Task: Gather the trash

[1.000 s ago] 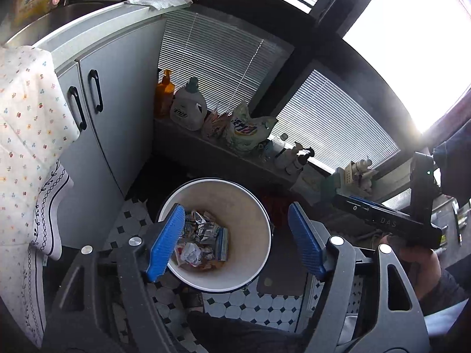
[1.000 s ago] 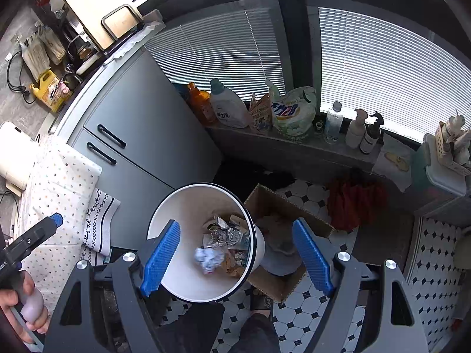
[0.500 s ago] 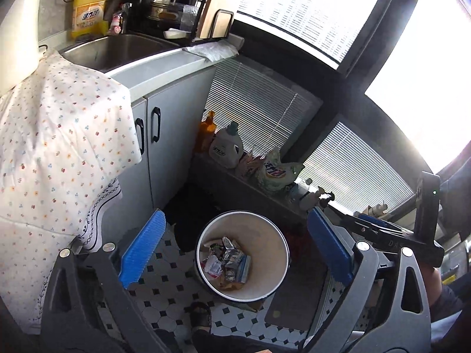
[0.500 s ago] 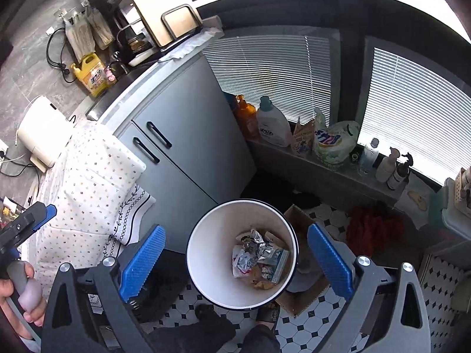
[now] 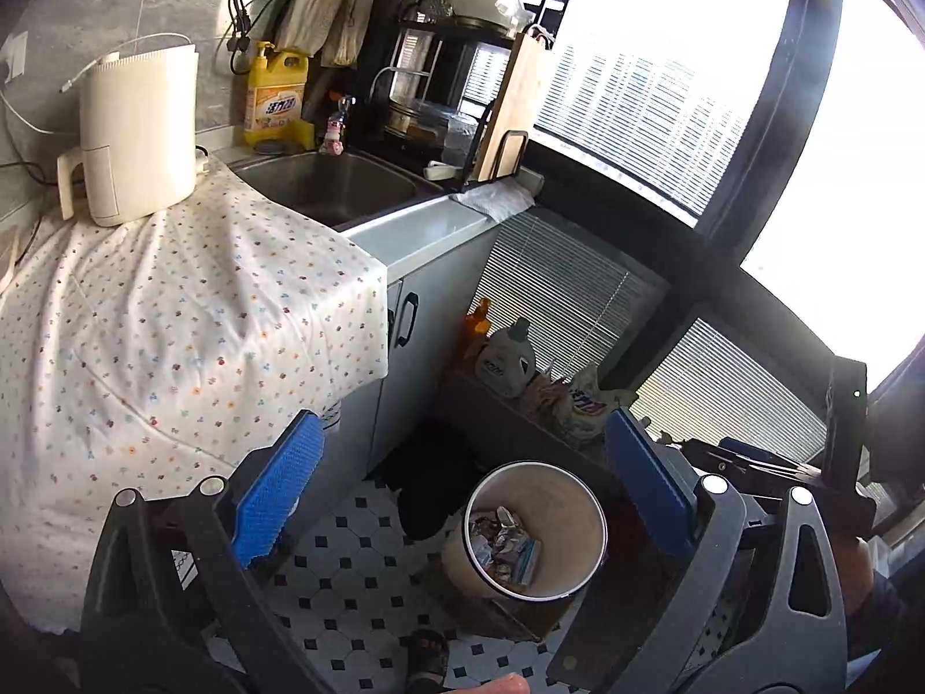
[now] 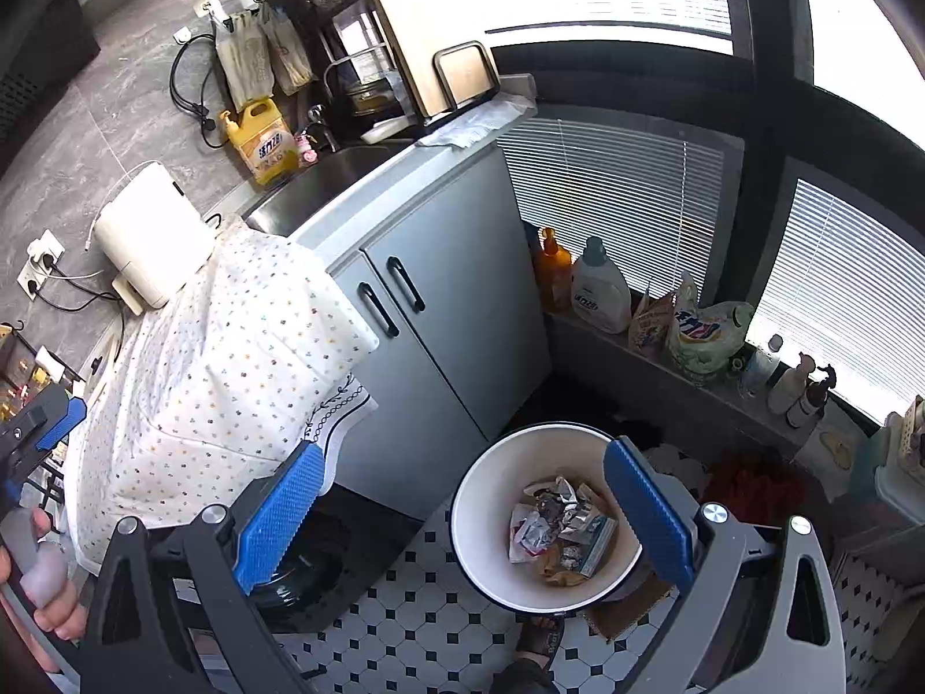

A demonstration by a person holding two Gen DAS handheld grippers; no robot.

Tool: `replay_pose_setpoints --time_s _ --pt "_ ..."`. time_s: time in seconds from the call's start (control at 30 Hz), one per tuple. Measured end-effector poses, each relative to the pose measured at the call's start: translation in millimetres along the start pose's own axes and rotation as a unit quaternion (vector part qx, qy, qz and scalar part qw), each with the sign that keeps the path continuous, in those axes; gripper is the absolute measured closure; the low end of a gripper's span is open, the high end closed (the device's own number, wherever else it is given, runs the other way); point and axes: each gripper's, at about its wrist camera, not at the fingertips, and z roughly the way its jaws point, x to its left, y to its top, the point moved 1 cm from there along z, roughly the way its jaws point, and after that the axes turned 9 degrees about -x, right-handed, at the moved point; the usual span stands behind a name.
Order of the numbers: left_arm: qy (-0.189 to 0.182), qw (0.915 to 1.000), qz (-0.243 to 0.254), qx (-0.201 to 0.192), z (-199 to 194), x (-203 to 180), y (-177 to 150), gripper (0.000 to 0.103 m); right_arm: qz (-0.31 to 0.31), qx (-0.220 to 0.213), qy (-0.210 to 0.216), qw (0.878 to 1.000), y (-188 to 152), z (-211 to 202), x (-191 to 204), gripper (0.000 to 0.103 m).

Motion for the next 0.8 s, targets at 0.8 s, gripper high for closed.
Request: replay_pose_setpoints --time_s 0.8 --pt "0.101 0.9887 -0.015 -0.110 -226.0 78.0 -26.2 0.006 -0.076 -0.052 0.076 0.993 -51.9 -129.0 167.8 0.008"
